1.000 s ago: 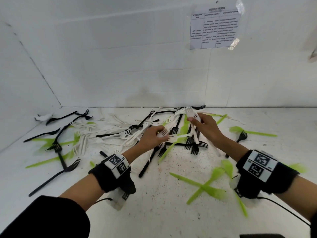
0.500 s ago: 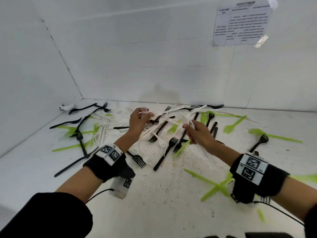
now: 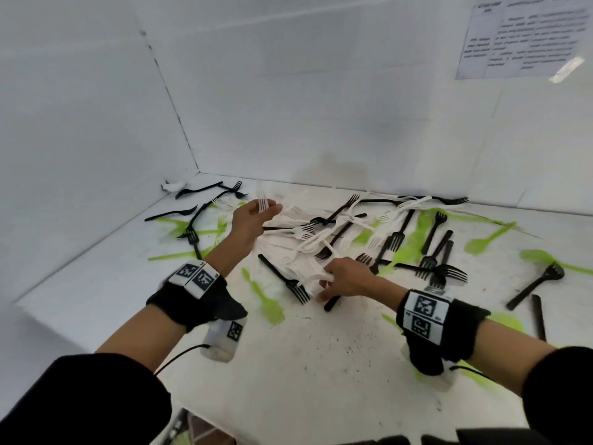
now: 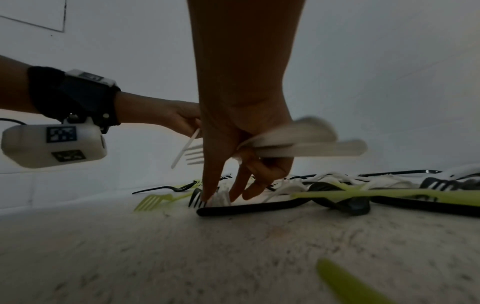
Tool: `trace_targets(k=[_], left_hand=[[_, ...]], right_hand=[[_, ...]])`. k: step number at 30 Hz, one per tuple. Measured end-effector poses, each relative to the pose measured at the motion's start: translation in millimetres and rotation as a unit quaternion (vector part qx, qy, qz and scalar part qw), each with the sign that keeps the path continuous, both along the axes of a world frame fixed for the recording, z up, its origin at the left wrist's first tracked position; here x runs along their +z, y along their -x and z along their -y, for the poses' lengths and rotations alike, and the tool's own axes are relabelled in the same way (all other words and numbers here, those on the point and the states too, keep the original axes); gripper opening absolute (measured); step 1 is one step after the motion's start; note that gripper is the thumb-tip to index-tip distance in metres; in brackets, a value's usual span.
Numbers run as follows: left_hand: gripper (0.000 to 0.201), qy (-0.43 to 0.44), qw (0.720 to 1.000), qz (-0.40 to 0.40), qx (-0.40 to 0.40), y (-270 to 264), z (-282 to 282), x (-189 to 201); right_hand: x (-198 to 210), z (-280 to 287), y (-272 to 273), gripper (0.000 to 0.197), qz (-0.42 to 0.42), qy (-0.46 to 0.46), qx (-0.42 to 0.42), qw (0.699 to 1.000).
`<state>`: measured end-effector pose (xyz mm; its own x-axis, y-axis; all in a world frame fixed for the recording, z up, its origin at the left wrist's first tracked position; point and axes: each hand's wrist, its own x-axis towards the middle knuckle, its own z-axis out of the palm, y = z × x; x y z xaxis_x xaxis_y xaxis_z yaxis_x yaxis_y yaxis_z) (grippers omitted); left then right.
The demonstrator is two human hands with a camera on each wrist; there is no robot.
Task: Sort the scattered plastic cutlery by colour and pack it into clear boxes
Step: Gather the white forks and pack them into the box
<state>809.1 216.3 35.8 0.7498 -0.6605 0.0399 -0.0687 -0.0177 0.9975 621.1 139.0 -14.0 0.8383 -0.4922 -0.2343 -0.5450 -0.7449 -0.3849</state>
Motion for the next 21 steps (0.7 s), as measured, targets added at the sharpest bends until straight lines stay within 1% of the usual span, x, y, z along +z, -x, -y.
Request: trace_targets(k=[2, 4, 6, 7, 8, 10, 12, 14, 15, 17, 20, 21], left_hand=[[0.014, -0.001, 1.0, -0.002, -0.013, -4, -6, 2], [0.015, 0.0, 1.0, -0.006, -0.02, -6, -9, 5], [0.018, 0.009, 0.999, -0.008, -0.031, -9, -10, 8], [0.019, 0.008, 0.999, 0.001, -0.036, -10, -10, 8], [0.02, 0.0, 0.999, 0.018, -0.041, -12, -8, 7], [0.018, -0.016, 0.998, 0.042, -0.048, -13, -4, 4], [0.012, -0.013, 0.998, 0.04, -0.044, -13, 2, 1], [0.013, 0.006, 0.999, 0.021, -0.033, -11, 8, 1], [0.013, 0.013, 0.999, 0.017, -0.031, -11, 12, 0], [0.015, 0.014, 0.999, 0.038, -0.031, -10, 18, -2], [0.015, 0.022, 0.997, 0.059, -0.039, -8, 26, 0], [0.018, 0.024, 0.997, 0.062, -0.047, -7, 28, 0]], right_hand=[[-2, 0, 1, 0.026, -0.02, 0.009, -0.001, 1.0], [-1, 5, 5, 0.025, -0.001, -0.024, -0.015, 1.0], [2, 12, 12, 0.021, 0.059, -0.096, -0.041, 0.993], [6, 14, 15, 0.019, 0.099, -0.136, -0.055, 0.984], [10, 18, 19, 0.019, 0.135, -0.168, -0.074, 0.974], [22, 24, 25, 0.019, 0.199, -0.204, -0.112, 0.952], [37, 28, 31, 0.013, 0.262, -0.243, -0.142, 0.923], [50, 33, 36, 0.011, 0.324, -0.275, -0.167, 0.889], [57, 34, 37, 0.01, 0.35, -0.28, -0.181, 0.875], [66, 36, 39, 0.011, 0.397, -0.289, -0.205, 0.847], [72, 39, 36, 0.017, 0.448, -0.276, -0.222, 0.821], [73, 39, 35, 0.017, 0.466, -0.276, -0.227, 0.809]])
